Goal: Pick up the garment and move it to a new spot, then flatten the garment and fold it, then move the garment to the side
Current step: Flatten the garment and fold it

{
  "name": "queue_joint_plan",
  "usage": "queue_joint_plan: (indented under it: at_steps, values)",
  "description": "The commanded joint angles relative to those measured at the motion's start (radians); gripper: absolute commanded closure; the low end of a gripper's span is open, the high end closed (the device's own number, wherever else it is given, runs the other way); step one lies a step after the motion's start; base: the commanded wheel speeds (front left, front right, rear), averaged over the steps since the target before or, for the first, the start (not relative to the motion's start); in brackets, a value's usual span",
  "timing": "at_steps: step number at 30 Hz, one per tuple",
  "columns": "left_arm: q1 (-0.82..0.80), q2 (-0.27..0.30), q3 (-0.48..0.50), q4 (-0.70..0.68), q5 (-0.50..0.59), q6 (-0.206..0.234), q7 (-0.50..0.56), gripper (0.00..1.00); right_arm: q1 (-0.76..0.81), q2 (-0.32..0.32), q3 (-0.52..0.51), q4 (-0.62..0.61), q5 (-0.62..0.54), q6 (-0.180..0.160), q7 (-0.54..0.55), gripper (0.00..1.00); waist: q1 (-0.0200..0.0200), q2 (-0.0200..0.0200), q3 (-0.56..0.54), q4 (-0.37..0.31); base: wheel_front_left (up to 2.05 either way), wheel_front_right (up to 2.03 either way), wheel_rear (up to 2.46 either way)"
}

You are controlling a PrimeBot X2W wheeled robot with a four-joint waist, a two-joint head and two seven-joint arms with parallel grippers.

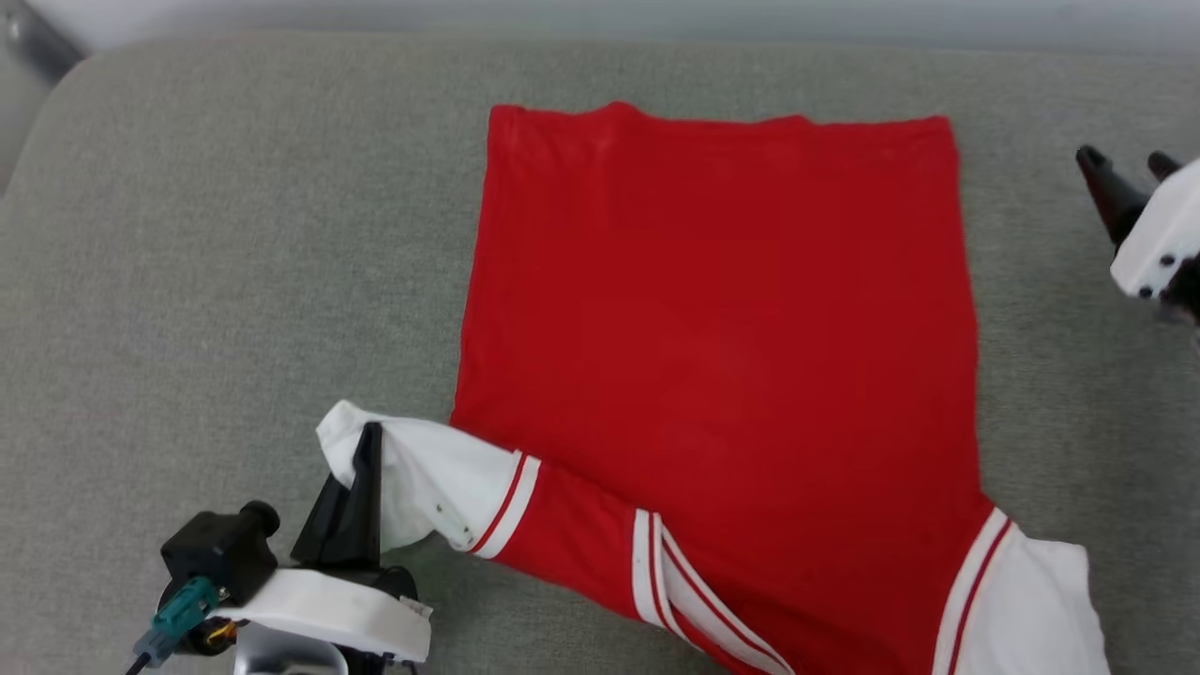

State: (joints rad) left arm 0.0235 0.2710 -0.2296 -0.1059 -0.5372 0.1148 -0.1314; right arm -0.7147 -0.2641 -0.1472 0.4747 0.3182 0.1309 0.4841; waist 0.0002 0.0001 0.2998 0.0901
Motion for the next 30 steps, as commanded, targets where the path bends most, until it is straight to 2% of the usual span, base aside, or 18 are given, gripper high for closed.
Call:
queue_joint_plan:
  at_steps: [1, 8, 13, 17, 18, 19, 20, 24, 30]
  values:
    - [-0.024, -0.004, -0.002, -0.006, 0.008, -0.004, -0.009, 1.0, -0.042, -0.009, 0.009, 0.021, 0.003, 0.0, 0.032, 0.0, -0.0002, -0.0001, 0.093, 0.078, 0.0, 0.0, 0.0]
    - [-0.111, -0.033, -0.04, -0.032, 0.026, -0.026, -0.042, 1.0, -0.275, -0.056, 0.042, 0.106, -0.001, 0.0, 0.319, 0.0, -0.0002, -0.0001, 0.225, 0.154, 0.0, 0.0, 0.0]
    - [-0.149, -0.055, -0.067, -0.029, 0.031, -0.043, -0.058, 1.0, -0.34, -0.058, 0.031, 0.135, -0.034, 0.0, 0.413, 0.0, -0.0002, -0.0001, 0.285, 0.183, 0.0, 0.0, 0.0]
    - [-0.164, -0.064, -0.075, -0.014, 0.034, -0.05, -0.069, 1.0, -0.316, -0.034, 0.027, 0.19, -0.034, 0.0, 0.494, 0.0, -0.0002, -0.0001, 0.303, 0.189, 0.0, 0.0, 0.0]
    - [-0.167, -0.065, -0.076, -0.009, 0.034, -0.051, -0.072, 1.0, -0.307, -0.028, 0.027, 0.203, -0.033, 0.0, 0.518, 0.33, -0.0002, -0.0001, 0.303, 0.189, 0.0, 0.0, 0.0]
    - [-0.169, -0.065, -0.076, -0.005, 0.033, -0.051, -0.074, 1.0, -0.299, -0.022, 0.027, 0.21, -0.032, 0.0, 0.535, 0.75, -0.0002, -0.0001, 0.302, 0.189, 0.0, 0.0, 0.0]
    - [-0.171, -0.065, -0.077, 0.0, 0.032, -0.052, -0.075, 1.0, -0.292, -0.017, 0.028, 0.213, -0.028, 0.0, 0.552, 1.0, -0.0002, -0.0001, 0.3, 0.189, 0.0, 0.0, 0.0]
    - [-0.173, -0.058, -0.074, 0.017, 0.027, -0.052, -0.075, 1.0, -0.285, -0.027, 0.038, 0.181, -0.022, 0.0, 0.563, 1.0, -0.0002, -0.0001, 0.285, 0.182, 0.0, 0.0, 0.0]
    - [-0.148, -0.045, -0.065, 0.042, 0.014, -0.046, -0.068, 1.0, -0.305, -0.106, 0.1, 0.084, -0.02, -0.001, 0.5, 1.0, -0.0002, -0.0001, 0.21, 0.155, 0.0, 0.0, 0.0]
